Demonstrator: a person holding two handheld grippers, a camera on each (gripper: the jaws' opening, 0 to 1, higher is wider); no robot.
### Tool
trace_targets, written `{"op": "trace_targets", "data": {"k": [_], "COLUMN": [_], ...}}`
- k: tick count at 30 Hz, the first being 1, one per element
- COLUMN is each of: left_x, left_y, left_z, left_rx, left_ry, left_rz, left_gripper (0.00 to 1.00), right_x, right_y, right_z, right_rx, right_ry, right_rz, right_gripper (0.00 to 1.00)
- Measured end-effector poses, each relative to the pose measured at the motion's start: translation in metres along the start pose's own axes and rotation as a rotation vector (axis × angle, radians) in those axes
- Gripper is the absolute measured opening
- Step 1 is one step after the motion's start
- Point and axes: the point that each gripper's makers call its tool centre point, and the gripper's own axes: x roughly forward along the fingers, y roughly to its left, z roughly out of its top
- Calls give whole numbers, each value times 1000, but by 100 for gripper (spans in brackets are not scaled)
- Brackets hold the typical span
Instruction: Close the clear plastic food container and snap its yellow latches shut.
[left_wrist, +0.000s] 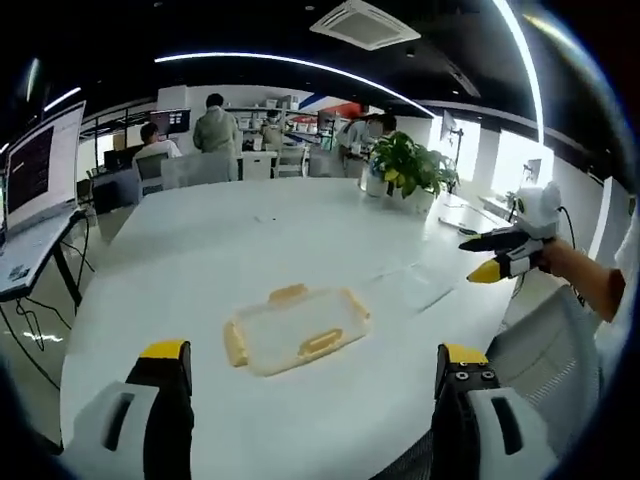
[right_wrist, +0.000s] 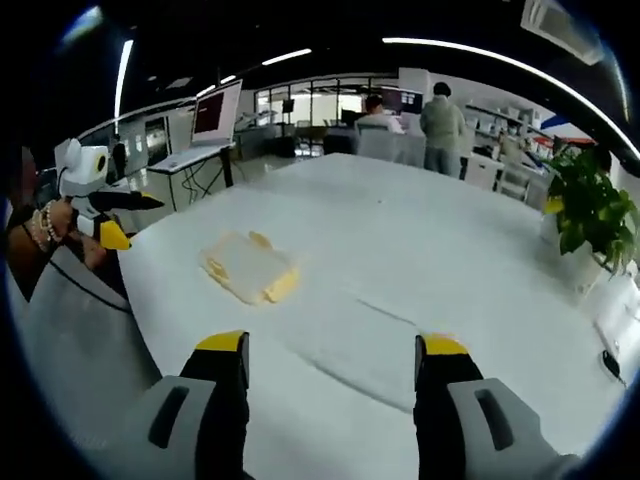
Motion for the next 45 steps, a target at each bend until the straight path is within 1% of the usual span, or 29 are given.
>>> {"op": "trace_targets", "data": {"k": [4,5,7,10,11,13,15,17,19,21,22,24,25,26,27,28,29,30,31,32,34,35,36,39,40,42,43,44,45], "left_x": [7,10,12,20,23,27,31,36,41,46,50,54,55,56,58,60,61,62,63,66,69,70,71,72,75,80,81,83,85], "left_y": [8,10,12,18,16,16,22,30,32,37,40,41,42,45,45,45,45,46,48,49,52,55,57,59,62,66,65,62,61], "left_z": [14,17,20,20,21,22,22,23,22,15,8,-4,-11,-21,-26,-28,-31,-36,-38,-39,-38,-40,-41,-50,-50,-51,-51,-51,-50], "left_rx": [16,15,15,64,79,63,77,109,148,199,252,328,360,399,433,493,531,554,565,588,591,586,591,612,610,622,633,622,597], "left_ry": [-38,-48,-55,-32,-34,-23,0,5,14,69,115,175,214,280,310,325,338,378,402,415,426,462,480,544,548,557,561,555,555], "left_rz": [-15,-27,-33,-53,-90,-130,-128,-115,-142,-145,-155,-182,-196,-210,-228,-242,-262,-276,-274,-291,-303,-314,-323,-389,-390,-396,-426,-451,-461], "left_gripper": [99,99,99,99,99,99,99,98,98,99,98,98,96,94,93,92,93,93,95,99,98,98,98,96,93,90,88,87,86], "right_x": [9,12,17,23,26,30,34,38,41,46,50,56,58,62,66,71,74,79,83,88,94,98,100,109,111,115,119,121,125], "right_y": [-2,-3,-6,-8,-9,-11,-17,-20,-22,-20,-17,-11,-10,-7,-5,-2,0,3,3,1,1,5,8,16,18,24,25,27,29], "right_z": [9,11,14,18,20,24,26,29,35,37,36,34,34,34,33,35,35,36,35,34,36,36,37,40,41,37,39,39,39], "right_rx": [-34,-76,-123,-142,-153,-187,-223,-234,-246,-273,-301,-345,-354,-380,-393,-415,-430,-442,-453,-477,-496,-518,-532,-601,-628,-643,-636,-643,-657], "right_ry": [-7,-2,3,10,12,24,47,57,54,67,85,118,123,139,148,148,150,153,162,182,188,188,182,173,167,195,201,199,202], "right_rz": [18,24,21,34,40,50,47,49,60,81,106,138,145,161,169,183,195,211,216,217,224,251,271,336,354,408,411,423,442], "right_gripper": [65,65,64,64,64,64,62,63,64,64,64,64,64,64,64,64,64,64,65,65,65,66,67,68,67,63,60,60,61]}}
